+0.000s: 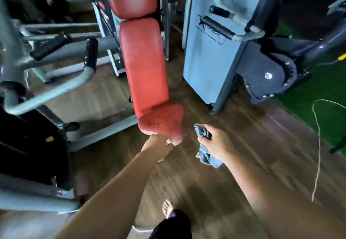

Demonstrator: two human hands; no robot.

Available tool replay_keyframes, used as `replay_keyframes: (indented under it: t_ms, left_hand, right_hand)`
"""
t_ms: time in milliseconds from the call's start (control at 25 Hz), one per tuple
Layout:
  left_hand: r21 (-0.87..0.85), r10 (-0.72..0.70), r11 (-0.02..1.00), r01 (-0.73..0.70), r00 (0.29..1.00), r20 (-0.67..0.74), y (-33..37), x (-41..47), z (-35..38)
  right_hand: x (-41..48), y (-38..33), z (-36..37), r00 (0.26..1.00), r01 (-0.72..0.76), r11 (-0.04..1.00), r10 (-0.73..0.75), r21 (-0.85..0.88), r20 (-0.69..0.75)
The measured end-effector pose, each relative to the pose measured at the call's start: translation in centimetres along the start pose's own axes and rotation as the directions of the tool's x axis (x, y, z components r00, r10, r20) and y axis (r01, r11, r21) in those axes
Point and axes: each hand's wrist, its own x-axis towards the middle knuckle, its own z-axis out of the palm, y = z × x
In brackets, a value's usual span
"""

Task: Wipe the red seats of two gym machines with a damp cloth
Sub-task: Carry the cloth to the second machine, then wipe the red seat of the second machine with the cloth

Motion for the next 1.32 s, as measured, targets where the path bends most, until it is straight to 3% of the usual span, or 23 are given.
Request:
replay_keyframes:
  t_ms: [280,520,640,800,920,1000,1120,1240,1320]
  left_hand:
    - [-0.112,-0.184,0.976,0.188,0.982,0.046,-3.6,8.6,0.8]
    - [-0.169,-0.303,0.939,0.299,0.953,0.001,-6.4,17.0,2.9]
    - [-0.185,-0.359,0.92,0.345,0.932,-0.048,-8.5,21.4,5.2]
    - [-0.16,-0.389,0.916,0.368,0.912,-0.127,-13.0,28.0,9.6]
    - [-0.11,-0.361,0.932,0.344,0.89,-0.277,-16.0,30.7,12.9]
    - [-0.094,-0.341,0.939,0.33,0.866,-0.366,-17.6,31.7,15.1]
    - [-0.022,-0.296,0.948,0.317,0.854,-0.428,-19.0,32.2,17.6]
    - [-0.001,-0.278,0.951,0.31,0.851,-0.446,-19.0,32.2,18.8]
    - [0.001,-0.279,0.95,0.312,0.848,-0.45,-19.0,32.4,19.0]
  right_hand:
    - [12.9,1.1,2.7,0.983,0.081,0.995,-0.071,-0.056,0.169]
    - [25.1,2.9,7.7,0.942,0.155,0.979,-0.106,-0.134,0.318]
    - [30.9,4.1,11.6,0.913,0.26,0.946,-0.176,-0.192,0.368]
    - [37.3,8.1,19.6,0.842,0.432,0.861,-0.278,-0.269,0.462]
    - [38.4,11.5,24.3,0.719,0.604,0.733,-0.33,-0.314,0.612]
    - [39.0,13.5,26.2,0.662,0.709,0.621,-0.425,-0.333,0.617]
    - [39.9,15.4,27.5,0.629,0.761,0.551,-0.499,-0.342,0.596]
    - [40.1,16.2,28.2,0.671,0.725,0.577,-0.467,-0.377,0.575]
    - [39.6,15.3,29.2,0.808,0.559,0.716,-0.358,-0.418,0.468]
